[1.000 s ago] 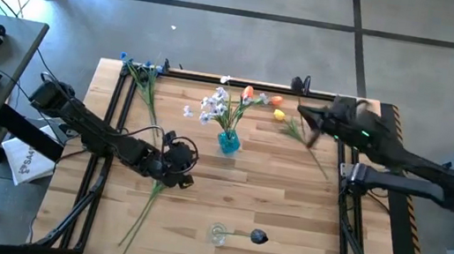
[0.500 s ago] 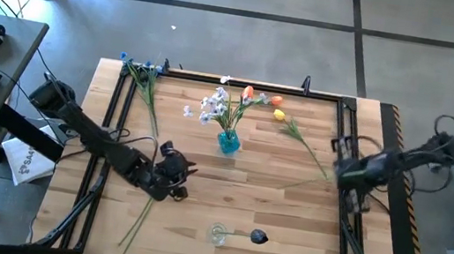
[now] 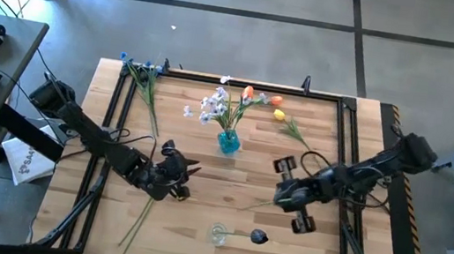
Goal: Sort flowers into vase by color
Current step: Put the top right black tulip into the transparent vase
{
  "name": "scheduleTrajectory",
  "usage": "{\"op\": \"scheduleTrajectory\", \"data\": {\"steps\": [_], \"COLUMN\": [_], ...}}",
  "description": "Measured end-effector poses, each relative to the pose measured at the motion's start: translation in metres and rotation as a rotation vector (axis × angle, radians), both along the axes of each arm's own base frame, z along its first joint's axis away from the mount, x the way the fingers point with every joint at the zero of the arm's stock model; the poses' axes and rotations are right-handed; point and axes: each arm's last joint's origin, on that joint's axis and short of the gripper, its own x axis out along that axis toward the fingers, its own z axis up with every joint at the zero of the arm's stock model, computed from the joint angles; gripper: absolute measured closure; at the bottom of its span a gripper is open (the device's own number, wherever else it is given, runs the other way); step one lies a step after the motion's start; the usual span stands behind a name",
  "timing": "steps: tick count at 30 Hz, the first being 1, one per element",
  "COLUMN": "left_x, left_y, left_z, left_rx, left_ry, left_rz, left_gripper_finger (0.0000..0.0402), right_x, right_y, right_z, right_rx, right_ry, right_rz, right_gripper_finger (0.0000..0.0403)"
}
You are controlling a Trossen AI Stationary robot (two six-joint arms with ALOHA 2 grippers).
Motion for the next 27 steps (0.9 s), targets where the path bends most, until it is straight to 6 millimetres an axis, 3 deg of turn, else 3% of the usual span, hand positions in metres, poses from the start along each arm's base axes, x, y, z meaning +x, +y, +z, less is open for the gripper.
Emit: {"op": "scheduleTrajectory", "data": {"steps": [13, 20, 27], "left_x": [-0.001, -0.001, -0.001], "left_y": [0.0, 0.0, 0.0], "left_z": [-0.001, -0.001, -0.001], "left_rx": [0.014, 0.023, 0.025], "left_ry": [0.023, 0.028, 0.031], "left_rz": [-0.017, -0.02, -0.02], "left_gripper_finger": [0.0326, 0.0326, 0.0326], "right_x": [0.052, 0.082, 0.091], "right_y": [0.026, 0.018, 0.016], "right_z": [-0.005, -0.033, -0.051], "right_rx": [0.066, 0.111, 0.158], "right_ry": [0.084, 0.208, 0.279], "right_rz": [0.159, 0.168, 0.11], "right_gripper_finger": [0.0403, 0.0403, 0.0401]}}
